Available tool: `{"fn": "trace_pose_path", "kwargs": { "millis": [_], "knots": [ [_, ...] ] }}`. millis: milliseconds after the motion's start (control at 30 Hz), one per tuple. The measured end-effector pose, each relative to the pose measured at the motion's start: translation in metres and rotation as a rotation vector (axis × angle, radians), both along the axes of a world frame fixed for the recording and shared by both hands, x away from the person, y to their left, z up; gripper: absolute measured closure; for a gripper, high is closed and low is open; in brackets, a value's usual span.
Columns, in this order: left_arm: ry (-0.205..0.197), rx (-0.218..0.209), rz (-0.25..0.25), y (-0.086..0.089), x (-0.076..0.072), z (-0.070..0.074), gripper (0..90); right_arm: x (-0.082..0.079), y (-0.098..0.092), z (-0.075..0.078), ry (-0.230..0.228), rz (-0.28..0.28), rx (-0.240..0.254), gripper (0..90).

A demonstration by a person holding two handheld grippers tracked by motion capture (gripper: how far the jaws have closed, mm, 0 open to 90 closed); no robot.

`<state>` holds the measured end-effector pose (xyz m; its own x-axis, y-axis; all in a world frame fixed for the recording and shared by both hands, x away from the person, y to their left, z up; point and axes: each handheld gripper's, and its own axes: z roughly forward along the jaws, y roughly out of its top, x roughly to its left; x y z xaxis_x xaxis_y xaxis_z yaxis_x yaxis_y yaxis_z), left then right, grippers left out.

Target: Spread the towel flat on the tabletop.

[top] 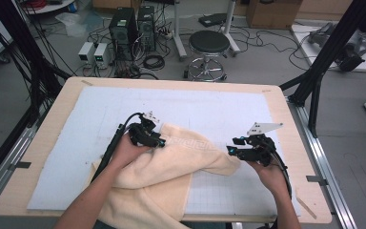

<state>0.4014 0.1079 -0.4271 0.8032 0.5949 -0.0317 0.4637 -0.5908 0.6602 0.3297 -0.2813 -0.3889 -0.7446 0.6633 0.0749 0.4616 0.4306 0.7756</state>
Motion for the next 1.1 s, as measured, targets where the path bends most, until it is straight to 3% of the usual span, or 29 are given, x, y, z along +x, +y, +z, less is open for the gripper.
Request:
{"fn": "trace_pose_path", "kwargs": {
  "millis": [67,233,367,467,567,633,700,767,900,1000,1033,1100],
  "knots": [
    [0.005,0.010,-0.016,-0.001,-0.001,-0.001,86.5,0.001,-0.003,-0.002,0.013,-0.019,-0.030,54.6],
    [0.019,0.004,0.011,0.006,-0.005,0.001,88.7,0.005,0.002,-0.018,0.081,-0.002,-0.099,54.6],
    [0.036,-0.011,0.016,0.023,-0.013,0.001,89.6,0.006,0.010,-0.031,0.135,0.037,-0.126,52.7],
    [0.040,-0.037,0.020,0.037,-0.021,0.001,89.8,0.008,0.020,-0.040,0.147,0.054,-0.167,52.6],
    [0.040,-0.066,0.034,0.048,-0.023,0.002,89.7,0.007,0.026,-0.040,0.118,0.055,-0.200,62.8],
    [0.021,-0.108,0.033,0.049,-0.023,0.005,87.6,0.006,0.027,-0.039,0.121,0.078,-0.195,82.1],
    [-0.009,-0.136,0.025,0.046,-0.023,0.008,80.5,0.007,0.030,-0.038,0.117,0.092,-0.213,84.7],
    [-0.010,-0.140,0.015,0.040,-0.021,0.009,72.1,0.009,0.032,-0.033,0.083,0.079,-0.250,85.4],
    [-0.019,-0.147,0.013,0.029,-0.014,0.008,61.5,0.018,0.023,-0.014,-0.014,-0.022,-0.214,85.4],
    [-0.019,-0.132,0.024,0.022,-0.007,0.003,57.0,0.022,0.009,-0.003,-0.071,-0.103,-0.135,80.8],
    [-0.015,-0.114,0.025,0.020,-0.005,-0.001,55.6,0.023,0.006,-0.004,-0.057,-0.101,-0.113,74.0],
    [-0.004,-0.090,0.016,0.016,-0.003,-0.007,53.0,0.027,0.003,-0.012,0.016,-0.086,-0.109,61.1]
  ]
}}
